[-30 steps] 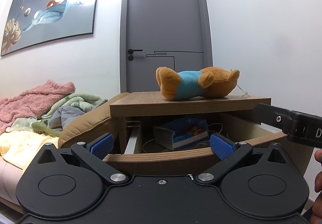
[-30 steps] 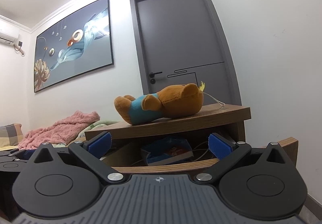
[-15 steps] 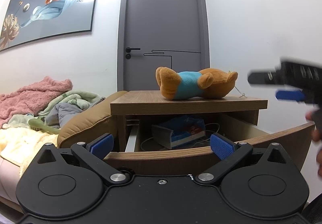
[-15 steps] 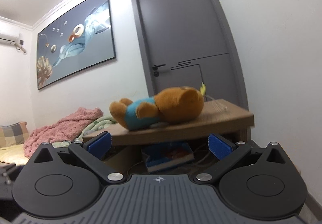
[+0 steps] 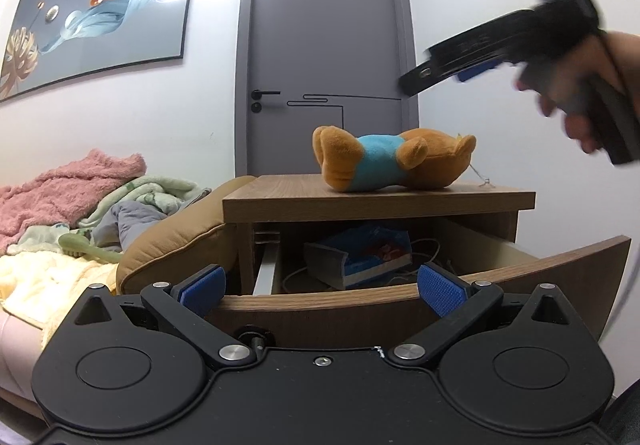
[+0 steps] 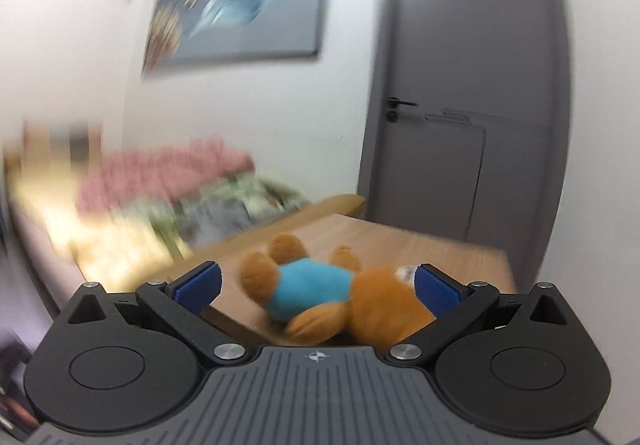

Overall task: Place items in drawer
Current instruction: 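Grasp the orange-and-blue teddy bear on the nightstand with the right tool, then lower the held teddy bear into the open drawer with the right tool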

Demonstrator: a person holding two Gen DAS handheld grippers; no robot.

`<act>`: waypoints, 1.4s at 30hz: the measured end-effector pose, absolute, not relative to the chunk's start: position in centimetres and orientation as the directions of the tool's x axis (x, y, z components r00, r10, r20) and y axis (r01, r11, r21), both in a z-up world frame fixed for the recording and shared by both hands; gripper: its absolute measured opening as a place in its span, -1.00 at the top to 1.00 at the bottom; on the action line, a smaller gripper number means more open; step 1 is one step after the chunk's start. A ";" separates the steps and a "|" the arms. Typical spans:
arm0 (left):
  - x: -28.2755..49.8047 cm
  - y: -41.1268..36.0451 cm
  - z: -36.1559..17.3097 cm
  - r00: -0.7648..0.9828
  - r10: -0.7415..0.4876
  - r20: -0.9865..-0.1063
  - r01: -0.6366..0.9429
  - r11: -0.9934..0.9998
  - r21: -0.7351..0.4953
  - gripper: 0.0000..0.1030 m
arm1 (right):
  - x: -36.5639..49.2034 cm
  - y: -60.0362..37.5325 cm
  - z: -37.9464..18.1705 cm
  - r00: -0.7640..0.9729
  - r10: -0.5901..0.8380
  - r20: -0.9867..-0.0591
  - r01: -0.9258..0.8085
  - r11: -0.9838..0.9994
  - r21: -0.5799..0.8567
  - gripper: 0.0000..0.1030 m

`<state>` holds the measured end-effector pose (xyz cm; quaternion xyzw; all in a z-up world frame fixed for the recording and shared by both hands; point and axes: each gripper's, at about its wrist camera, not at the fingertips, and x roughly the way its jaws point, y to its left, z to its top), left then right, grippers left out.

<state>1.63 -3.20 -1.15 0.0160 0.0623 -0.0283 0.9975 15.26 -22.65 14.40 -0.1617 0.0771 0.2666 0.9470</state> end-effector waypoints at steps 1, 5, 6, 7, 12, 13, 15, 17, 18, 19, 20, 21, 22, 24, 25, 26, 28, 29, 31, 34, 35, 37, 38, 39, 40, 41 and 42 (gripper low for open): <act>1.6 -3.3 -1.2 0.991 -0.056 -0.125 0.060 0.998 0.029 -0.98 | 15.7 -21.9 14.6 0.838 0.483 -0.255 -0.544 0.780 -0.309 -1.00; 1.4 -3.2 -1.2 0.990 -0.063 -0.126 0.066 0.998 0.022 -0.98 | 17.7 -18.9 14.6 0.764 0.501 -0.407 -0.642 0.650 -0.405 -1.00; 1.4 -3.2 -1.2 0.990 -0.066 -0.126 0.069 0.997 0.019 -0.98 | 18.2 -18.3 14.5 0.748 0.492 -0.445 -0.659 0.624 -0.419 -1.00; 1.3 -3.1 -1.2 0.990 -0.069 -0.126 0.071 0.997 0.017 -0.98 | 18.8 -17.6 14.3 0.735 0.478 -0.480 -0.673 0.600 -0.433 -1.00; 1.2 -2.8 -1.1 0.989 -0.083 -0.124 0.085 0.996 0.004 -0.98 | 21.3 -15.9 14.2 0.718 0.414 -0.560 -0.690 0.534 -0.489 -1.00; 1.3 -2.7 -1.1 0.989 -0.087 -0.123 0.088 0.996 0.004 -0.98 | 21.9 -15.7 14.2 0.711 0.397 -0.580 -0.694 0.528 -0.489 -1.00; 1.4 -2.4 -1.1 0.989 -0.091 -0.121 0.091 0.996 -0.004 -0.98 | 23.3 -15.4 13.7 0.704 0.346 -0.621 -0.696 0.510 -0.505 -1.00; 1.4 -2.1 -1.1 0.988 -0.096 -0.119 0.094 0.995 -0.020 -0.98 | 24.5 -15.2 13.1 0.699 0.294 -0.652 -0.695 0.493 -0.523 -1.00; 1.4 -2.0 -1.0 0.988 -0.099 -0.119 0.096 0.995 -0.024 -0.98 | 25.0 -15.3 12.9 0.695 0.284 -0.660 -0.696 0.493 -0.521 -1.00; 1.3 -1.9 -1.0 0.988 -0.101 -0.118 0.099 0.995 -0.028 -0.98 | 25.4 -15.3 12.9 0.690 0.279 -0.668 -0.699 0.496 -0.515 -1.00; 1.3 -1.9 -1.0 0.988 -0.103 -0.118 0.100 0.995 -0.030 -0.98 | 25.8 -15.4 12.9 0.687 0.280 -0.671 -0.700 0.503 -0.507 -1.00; 1.2 -1.9 -1.1 0.988 -0.102 -0.118 0.100 0.995 -0.027 -0.98 | 25.9 -15.3 12.9 0.685 0.281 -0.672 -0.701 0.507 -0.502 -1.00; 1.2 -2.0 -1.1 0.988 -0.102 -0.117 0.100 0.995 -0.025 -0.98 | 26.1 -15.2 12.8 0.686 0.278 -0.673 -0.699 0.509 -0.502 -0.99; 1.1 -2.0 -1.1 0.988 -0.104 -0.116 0.102 0.995 -0.025 -0.98 | 26.4 -15.0 12.7 0.696 0.259 -0.670 -0.685 0.519 -0.511 -0.97; 1.1 -2.0 -1.1 0.988 -0.105 -0.115 0.102 0.994 -0.025 -0.98 | 26.4 -14.9 12.7 0.697 0.255 -0.670 -0.681 0.526 -0.509 -0.95; 1.1 -2.0 -1.1 0.988 -0.105 -0.114 0.103 0.994 -0.024 -0.98 | 26.4 -14.9 12.7 0.697 0.251 -0.672 -0.679 0.534 -0.504 -0.89; 1.1 -2.1 -1.1 0.988 -0.103 -0.113 0.102 0.995 -0.021 -0.98 | 26.2 -14.9 12.8 0.703 0.245 -0.668 -0.671 0.542 -0.507 -0.73; 1.1 -2.1 -1.2 0.988 -0.102 -0.113 0.101 0.995 -0.019 -0.98 | 26.2 -14.8 12.8 0.706 0.244 -0.665 -0.668 0.540 -0.512 -0.60; 1.1 -2.2 -1.2 0.989 -0.099 -0.113 0.098 0.995 -0.015 -0.98 | 26.1 -14.5 12.9 0.715 0.241 -0.657 -0.664 0.529 -0.528 -0.38; 1.1 -2.2 -1.3 0.989 -0.096 -0.112 0.096 0.995 -0.010 -0.98 | 25.1 -14.2 12.8 0.732 0.227 -0.642 -0.655 0.494 -0.572 -0.17; 1.0 -2.2 -1.3 0.989 -0.096 -0.111 0.095 0.995 -0.010 -0.98 | 24.7 -14.2 12.8 0.739 0.223 -0.636 -0.650 0.482 -0.587 -0.12; 0.9 -2.2 -1.3 0.990 -0.093 -0.110 0.093 0.996 -0.007 -0.98 | 24.0 -14.2 13.0 0.746 0.221 -0.628 -0.645 0.475 -0.599 -0.09; 0.9 -2.2 -1.3 0.990 -0.091 -0.110 0.091 0.996 -0.005 -0.98 | 23.7 -14.3 13.1 0.749 0.221 -0.624 -0.642 0.472 -0.604 -0.09; 0.8 -2.3 -1.4 0.990 -0.087 -0.109 0.087 0.996 -0.001 -0.98 | 23.4 -14.3 13.3 0.753 0.221 -0.619 -0.638 0.473 -0.607 -0.09; 0.8 -2.3 -1.4 0.991 -0.082 -0.109 0.082 0.997 0.002 -0.98 | 23.1 -14.4 13.6 0.758 0.221 -0.614 -0.634 0.475 -0.611 -0.09; 0.8 -2.3 -1.4 0.991 -0.075 -0.108 0.076 0.997 0.007 -0.98 | 22.8 -14.5 13.9 0.762 0.221 -0.608 -0.629 0.477 -0.614 -0.09; 0.8 -2.4 -1.5 0.992 -0.068 -0.107 0.070 0.997 0.013 -0.98 | 22.4 -14.7 14.2 0.764 0.223 -0.606 -0.627 0.479 -0.614 -0.09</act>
